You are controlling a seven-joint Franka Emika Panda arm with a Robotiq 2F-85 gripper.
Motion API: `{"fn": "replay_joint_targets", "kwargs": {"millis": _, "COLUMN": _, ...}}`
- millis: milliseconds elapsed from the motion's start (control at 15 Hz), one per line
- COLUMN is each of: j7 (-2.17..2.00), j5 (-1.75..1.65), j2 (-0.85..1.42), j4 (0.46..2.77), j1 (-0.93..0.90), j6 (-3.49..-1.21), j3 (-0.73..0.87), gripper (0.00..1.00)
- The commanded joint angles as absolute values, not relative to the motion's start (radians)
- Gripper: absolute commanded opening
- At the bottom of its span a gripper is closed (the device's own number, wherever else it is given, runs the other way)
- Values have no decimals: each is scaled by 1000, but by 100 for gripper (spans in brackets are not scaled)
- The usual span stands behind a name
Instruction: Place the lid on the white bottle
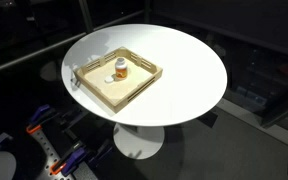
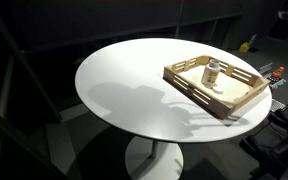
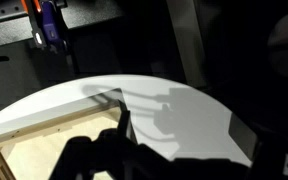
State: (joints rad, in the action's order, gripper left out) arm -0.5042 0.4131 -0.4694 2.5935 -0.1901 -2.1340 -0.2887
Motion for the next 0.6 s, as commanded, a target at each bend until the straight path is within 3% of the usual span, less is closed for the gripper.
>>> {"fn": "replay_joint_targets", "kwargs": {"millis": 0, "j7": -506, "j5": 410, "j2": -469, "j4": 2593, "j1": -195, "j6": -2133, "j3": -284, "gripper": 100}}
{"fn": "replay_joint_targets", "kwargs": {"millis": 533, "j7": -507, "j5": 402, "j2": -453, "j4": 2576, "j1": -186, "j6": -2134, "j3": -281, "gripper": 100}}
